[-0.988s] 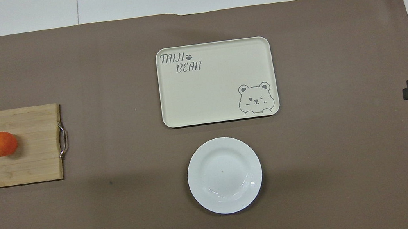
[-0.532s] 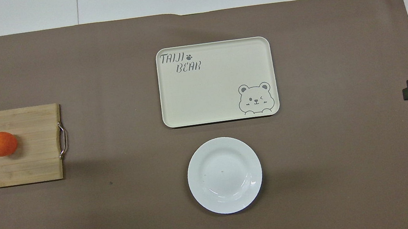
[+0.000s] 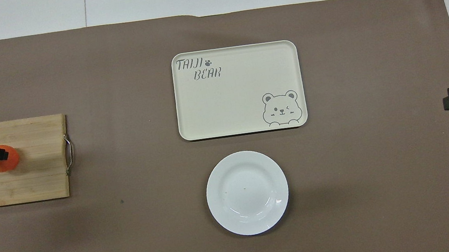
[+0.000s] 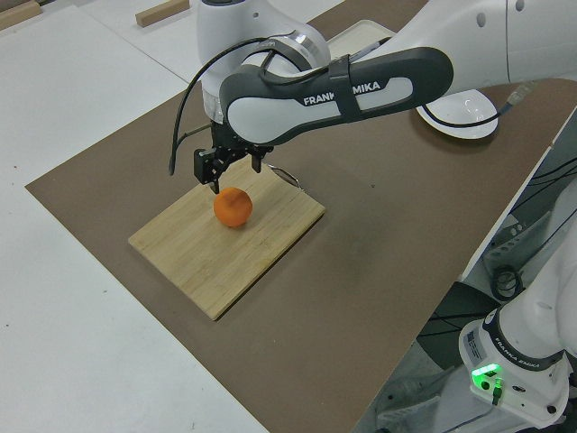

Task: Place orange and plate with both arms
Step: 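Reach the left gripper to the orange and grasp it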

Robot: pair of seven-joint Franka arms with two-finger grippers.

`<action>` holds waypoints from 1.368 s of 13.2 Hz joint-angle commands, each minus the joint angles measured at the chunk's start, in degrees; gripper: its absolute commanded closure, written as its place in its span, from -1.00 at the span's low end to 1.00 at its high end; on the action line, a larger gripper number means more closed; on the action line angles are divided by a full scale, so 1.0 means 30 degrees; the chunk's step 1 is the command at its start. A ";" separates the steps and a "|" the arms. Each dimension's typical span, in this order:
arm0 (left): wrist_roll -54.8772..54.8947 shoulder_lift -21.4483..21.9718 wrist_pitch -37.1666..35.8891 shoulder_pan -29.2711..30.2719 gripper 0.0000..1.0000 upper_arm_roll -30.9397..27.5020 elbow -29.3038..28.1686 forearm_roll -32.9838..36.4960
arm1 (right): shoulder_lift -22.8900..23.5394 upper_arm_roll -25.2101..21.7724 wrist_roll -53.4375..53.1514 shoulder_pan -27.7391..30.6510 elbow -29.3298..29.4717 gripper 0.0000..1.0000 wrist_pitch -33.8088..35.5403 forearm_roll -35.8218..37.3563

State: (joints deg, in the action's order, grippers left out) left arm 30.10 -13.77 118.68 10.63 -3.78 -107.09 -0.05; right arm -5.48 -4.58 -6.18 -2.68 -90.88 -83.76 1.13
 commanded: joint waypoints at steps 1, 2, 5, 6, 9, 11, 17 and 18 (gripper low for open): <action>0.0600 -0.0215 0.1392 0.0556 -1.00 0.0177 -0.0542 -0.0306 | -0.0108 -0.0085 0.0273 0.0014 -0.0118 -1.00 -0.0206 -0.0288; 0.0630 -0.0506 0.1658 0.0702 -1.00 0.0177 -0.0572 -0.0306 | -0.0108 -0.0085 0.0302 0.0014 -0.0147 -1.00 -0.0206 -0.0288; 0.0396 -0.0511 0.2363 0.0704 -1.00 0.0177 -0.1711 -0.0335 | -0.0108 -0.0085 0.0273 0.0014 -0.0118 -1.00 -0.0206 -0.0288; 0.0396 -0.0335 0.2683 0.0617 -1.00 0.0177 -0.2150 -0.0335 | -0.0108 -0.0085 0.0273 0.0014 -0.0147 -1.00 -0.0206 -0.0288; 0.0396 -0.0304 0.3039 0.0762 -0.08 0.0177 -0.2243 -0.0335 | -0.0108 -0.0085 0.0273 0.0014 -0.0118 -1.00 -0.0206 -0.0288; 0.0425 -0.0072 0.2893 0.0675 0.87 0.0177 -0.2184 -0.0335 | -0.0108 -0.0085 0.0302 0.0014 -0.0118 -1.00 -0.0206 -0.0288; 0.0250 0.2358 0.1142 -0.1780 1.00 0.0324 -0.2037 -0.0335 | -0.0108 -0.0085 0.0273 0.0014 -0.0118 -1.00 -0.0206 -0.0317; -0.0534 0.2913 0.0293 -0.2628 1.00 0.0353 -0.2037 -0.0335 | -0.0108 -0.0085 0.0273 0.0014 -0.0147 -1.00 -0.0206 -0.0288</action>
State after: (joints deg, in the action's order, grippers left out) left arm 30.34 -9.17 123.19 6.52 -2.06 -111.68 -0.34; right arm -5.48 -4.58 -6.18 -2.68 -90.88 -83.76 1.13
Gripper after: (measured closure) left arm 0.203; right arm 0.000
